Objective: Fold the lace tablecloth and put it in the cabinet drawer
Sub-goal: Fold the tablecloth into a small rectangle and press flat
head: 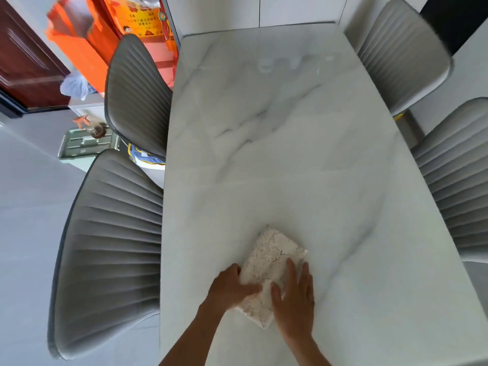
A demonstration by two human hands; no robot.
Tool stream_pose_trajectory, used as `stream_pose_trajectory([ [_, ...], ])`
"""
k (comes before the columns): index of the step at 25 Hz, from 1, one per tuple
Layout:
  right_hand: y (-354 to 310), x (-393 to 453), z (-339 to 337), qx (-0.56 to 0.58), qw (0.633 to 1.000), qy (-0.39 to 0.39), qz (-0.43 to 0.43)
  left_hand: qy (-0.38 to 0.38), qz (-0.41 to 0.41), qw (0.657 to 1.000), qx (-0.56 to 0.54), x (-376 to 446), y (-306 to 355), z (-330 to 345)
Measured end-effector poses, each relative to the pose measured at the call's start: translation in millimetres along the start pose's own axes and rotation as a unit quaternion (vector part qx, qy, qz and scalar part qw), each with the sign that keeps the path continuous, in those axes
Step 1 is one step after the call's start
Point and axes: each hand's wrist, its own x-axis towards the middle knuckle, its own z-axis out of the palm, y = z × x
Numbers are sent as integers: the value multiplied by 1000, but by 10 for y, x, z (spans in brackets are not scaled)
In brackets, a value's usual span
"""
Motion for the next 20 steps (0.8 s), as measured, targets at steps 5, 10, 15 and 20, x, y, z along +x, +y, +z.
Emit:
stream_pose_trajectory([
  [5, 50, 98, -505, 122, 988, -89, -15, 9, 10, 977, -211, -348, 219, 212],
  [10, -107, -39, -969, 377, 904, -163, 118, 9, 56, 924, -377, -843, 461, 100],
  [15, -469, -168, -1434, 559, 800, -211, 47, -2, 152, 867, -474, -1295, 588, -173],
  [20, -838, -515, -1784, 529, 780, -320, -95, 87, 170, 829, -525, -2005, 546, -282],
])
